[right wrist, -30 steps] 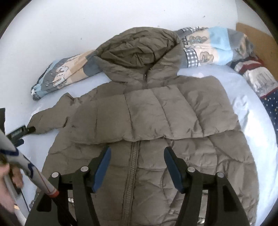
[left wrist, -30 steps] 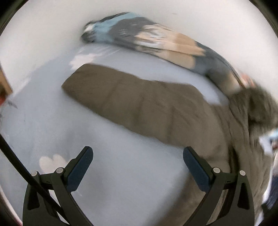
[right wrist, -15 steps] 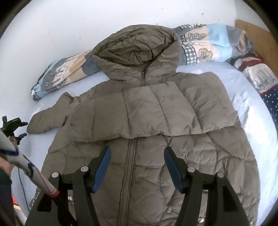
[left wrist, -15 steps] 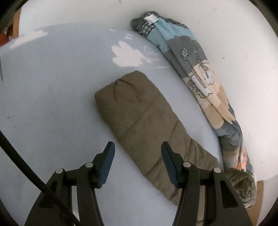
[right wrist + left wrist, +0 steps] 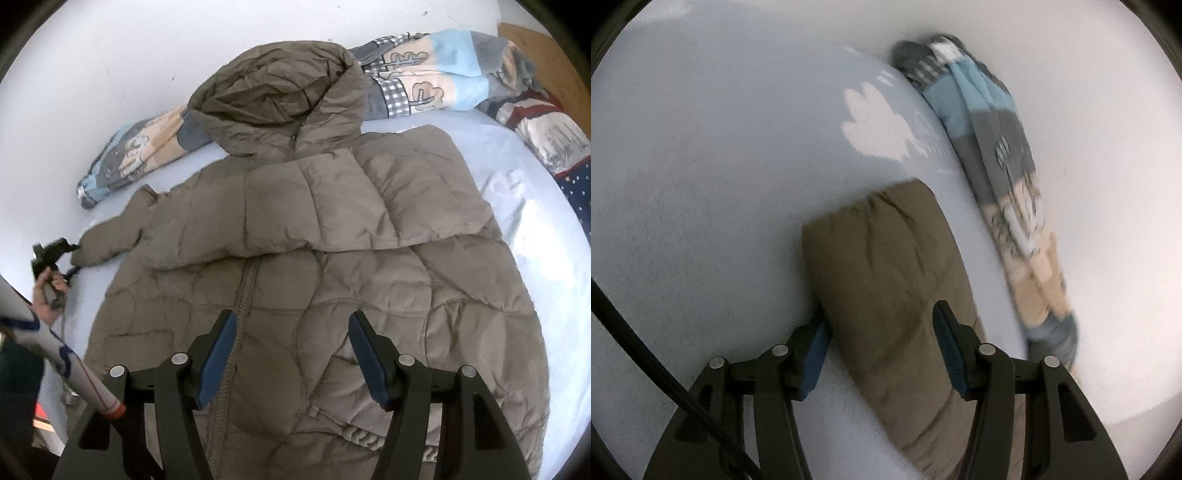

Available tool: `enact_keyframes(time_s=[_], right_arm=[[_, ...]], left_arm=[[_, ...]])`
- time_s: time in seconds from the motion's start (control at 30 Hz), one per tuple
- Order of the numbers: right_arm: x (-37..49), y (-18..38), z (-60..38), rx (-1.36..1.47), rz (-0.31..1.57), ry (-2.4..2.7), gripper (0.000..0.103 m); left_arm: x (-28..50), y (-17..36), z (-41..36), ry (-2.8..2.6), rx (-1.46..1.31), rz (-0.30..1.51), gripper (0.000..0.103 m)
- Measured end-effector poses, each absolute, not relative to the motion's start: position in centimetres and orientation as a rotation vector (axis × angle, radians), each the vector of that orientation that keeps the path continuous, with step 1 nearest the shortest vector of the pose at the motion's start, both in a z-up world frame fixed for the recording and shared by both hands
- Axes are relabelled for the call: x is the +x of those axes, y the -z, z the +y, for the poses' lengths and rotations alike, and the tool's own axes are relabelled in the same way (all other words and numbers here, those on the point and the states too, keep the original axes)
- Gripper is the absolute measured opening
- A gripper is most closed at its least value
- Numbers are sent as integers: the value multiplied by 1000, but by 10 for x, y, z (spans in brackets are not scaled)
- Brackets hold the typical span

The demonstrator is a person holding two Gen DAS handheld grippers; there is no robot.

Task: Fold large clothes
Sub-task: 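Grasp the other sleeve cuff with the left gripper and lift it, then fold the held sleeve across the jacket front with the left gripper, release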

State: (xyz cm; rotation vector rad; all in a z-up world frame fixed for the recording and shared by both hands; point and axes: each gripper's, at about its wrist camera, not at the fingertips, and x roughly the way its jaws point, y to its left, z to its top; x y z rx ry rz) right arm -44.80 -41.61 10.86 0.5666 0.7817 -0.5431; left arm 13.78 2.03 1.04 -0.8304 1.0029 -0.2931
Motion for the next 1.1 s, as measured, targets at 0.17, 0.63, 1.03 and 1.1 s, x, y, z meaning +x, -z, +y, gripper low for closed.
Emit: enact_keyframes(time_s=[0.17,0.63,1.03,1.1], right_arm=[[-453,-110,-417,554,771,537,68],[-465,-122,-436,698,679,517,68],[-503,-171,-451,810,522,546,68],[-507,-173,-455,814,515,553,68]], left_arm=[[144,-10,24,292,-866,986,25],[82,-165,-19,480,-589,822,17],[-22,-293,-123,652,-403,685,17],[-38,-303,-138,683,-385,680,17]])
